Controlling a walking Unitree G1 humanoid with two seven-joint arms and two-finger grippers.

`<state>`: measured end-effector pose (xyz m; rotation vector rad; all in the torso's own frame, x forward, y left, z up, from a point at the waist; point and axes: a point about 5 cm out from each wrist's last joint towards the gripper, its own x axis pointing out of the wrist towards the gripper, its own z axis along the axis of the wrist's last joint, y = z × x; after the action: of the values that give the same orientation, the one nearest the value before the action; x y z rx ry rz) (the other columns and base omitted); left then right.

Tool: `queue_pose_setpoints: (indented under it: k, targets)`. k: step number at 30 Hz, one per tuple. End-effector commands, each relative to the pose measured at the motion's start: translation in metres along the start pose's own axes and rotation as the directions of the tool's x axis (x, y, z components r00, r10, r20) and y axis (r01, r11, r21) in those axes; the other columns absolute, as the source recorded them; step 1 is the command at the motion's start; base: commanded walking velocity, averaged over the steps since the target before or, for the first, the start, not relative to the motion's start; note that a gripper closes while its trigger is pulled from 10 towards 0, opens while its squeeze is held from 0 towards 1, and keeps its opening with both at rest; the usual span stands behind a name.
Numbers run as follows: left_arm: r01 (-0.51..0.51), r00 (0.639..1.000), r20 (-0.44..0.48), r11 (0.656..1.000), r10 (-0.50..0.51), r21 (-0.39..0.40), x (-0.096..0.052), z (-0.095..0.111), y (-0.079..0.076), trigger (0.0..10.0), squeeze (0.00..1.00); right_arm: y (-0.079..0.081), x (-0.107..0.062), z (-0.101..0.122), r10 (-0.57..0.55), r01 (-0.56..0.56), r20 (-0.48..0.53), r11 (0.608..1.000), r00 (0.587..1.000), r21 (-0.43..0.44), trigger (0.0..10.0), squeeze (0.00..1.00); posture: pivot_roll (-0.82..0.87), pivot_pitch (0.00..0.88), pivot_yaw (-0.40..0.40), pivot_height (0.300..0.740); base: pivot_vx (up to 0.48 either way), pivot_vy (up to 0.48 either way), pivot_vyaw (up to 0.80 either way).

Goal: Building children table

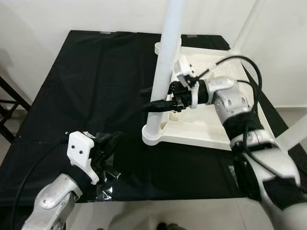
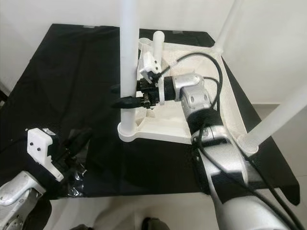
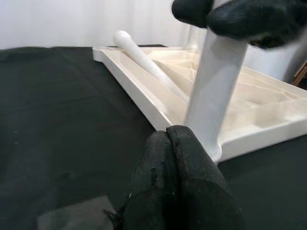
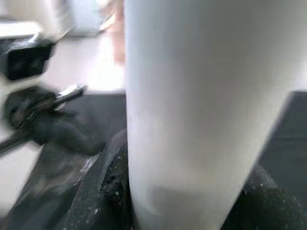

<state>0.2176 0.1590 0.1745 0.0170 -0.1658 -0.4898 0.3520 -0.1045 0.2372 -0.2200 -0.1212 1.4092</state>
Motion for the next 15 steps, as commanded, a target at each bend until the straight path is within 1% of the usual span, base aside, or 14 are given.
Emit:
queue_pose_setpoints:
  k: [1,2,3,4,5,6,7,8,9,10,11,13,14,15]
  targets:
    - [0.003,1.000,-0.011,1.000,-0.003,0.004,0.001,-0.001,0.000,10.0,0.00,0.030,0.014,-0.042,-0.006,0.020,-0.135,0.995,0.991,0.097,0.0,0.00,0.09,0.171,-0.098,0.740,0.000,0.000,0.00]
    - [0.003,1.000,-0.011,1.000,-0.003,0.004,0.001,-0.001,0.000,10.0,0.00,0.030,0.014,-0.042,-0.006,0.020,-0.135,0.995,0.991,0.097,0.0,0.00,0.09,0.171,-0.098,0.740,0.000,0.000,0.00]
    - [0.003,1.000,-0.011,1.000,-0.003,0.006,0.002,-0.001,0.001,10.0,0.00,0.043,0.022,-0.047,-0.032,0.047,-0.118,0.991,0.992,0.127,0.0,0.00,0.08,0.165,-0.089,0.740,0.000,0.000,0.00]
    - [0.002,1.000,-0.011,1.000,-0.002,0.007,0.002,-0.002,0.001,10.0,0.00,0.051,0.029,-0.049,-0.057,0.071,-0.098,0.987,0.994,0.147,0.0,0.00,0.08,0.157,-0.080,0.740,0.000,0.000,0.00]
    - [0.002,1.000,-0.011,1.000,-0.002,0.007,0.002,-0.002,0.001,10.0,0.00,0.051,0.029,-0.049,-0.057,0.071,-0.098,0.987,0.994,0.147,0.0,0.00,0.08,0.157,-0.080,0.740,0.000,0.000,0.00]
    - [0.002,1.000,-0.012,1.000,-0.002,0.008,0.003,-0.002,0.002,10.0,0.00,0.053,0.034,-0.048,-0.098,0.110,-0.078,0.981,0.992,0.158,0.0,0.00,0.07,0.153,-0.076,0.740,0.000,0.000,0.00]
    - [0.002,1.000,-0.012,1.000,-0.002,0.008,0.003,-0.002,0.002,10.0,0.00,0.053,0.034,-0.048,-0.098,0.110,-0.078,0.981,0.992,0.158,0.0,0.00,0.07,0.153,-0.076,0.740,0.000,0.000,0.00]
    - [0.003,1.000,-0.014,1.000,-0.003,0.009,0.004,-0.002,0.003,10.0,0.00,0.050,0.037,-0.047,-0.141,0.151,-0.068,0.976,0.988,0.160,6.2,0.00,0.07,0.148,-0.077,0.740,0.000,0.000,0.00]
    - [0.003,1.000,-0.014,1.000,-0.003,0.009,0.004,-0.002,0.003,10.0,0.00,0.050,0.037,-0.047,-0.141,0.151,-0.068,0.976,0.988,0.160,6.2,0.00,0.07,0.148,-0.077,0.740,0.000,0.000,0.00]
    - [0.005,1.000,-0.017,1.000,-0.005,0.009,0.004,-0.003,0.003,10.0,0.00,0.042,0.039,-0.045,-0.186,0.194,-0.063,0.967,0.981,0.164,10.0,0.00,0.07,0.145,-0.079,0.740,0.000,0.000,0.00]
    - [0.004,1.000,-0.023,1.000,-0.004,0.006,0.004,-0.003,0.003,10.0,0.00,0.035,0.038,-0.043,-0.220,0.226,-0.053,0.958,0.974,0.175,10.0,1.00,0.07,0.141,-0.086,0.740,0.000,0.000,0.00]
    - [0.004,1.000,-0.023,1.000,-0.004,0.006,0.004,-0.003,0.003,10.0,0.00,0.035,0.038,-0.043,-0.220,0.226,-0.053,0.958,0.974,0.175,10.0,1.00,0.07,0.141,-0.086,0.740,0.000,0.000,0.00]
    - [0.000,0.999,-0.034,1.000,0.000,0.004,0.004,-0.004,0.003,10.0,0.00,0.031,0.036,-0.041,-0.237,0.241,-0.046,0.954,0.970,0.179,10.0,1.00,0.07,0.138,-0.090,0.740,0.000,0.000,0.00]
    - [0.000,0.999,-0.034,1.000,0.000,0.004,0.004,-0.004,0.003,10.0,0.00,0.031,0.036,-0.041,-0.237,0.241,-0.046,0.954,0.970,0.179,10.0,1.00,0.07,0.138,-0.090,0.740,0.000,0.000,0.00]
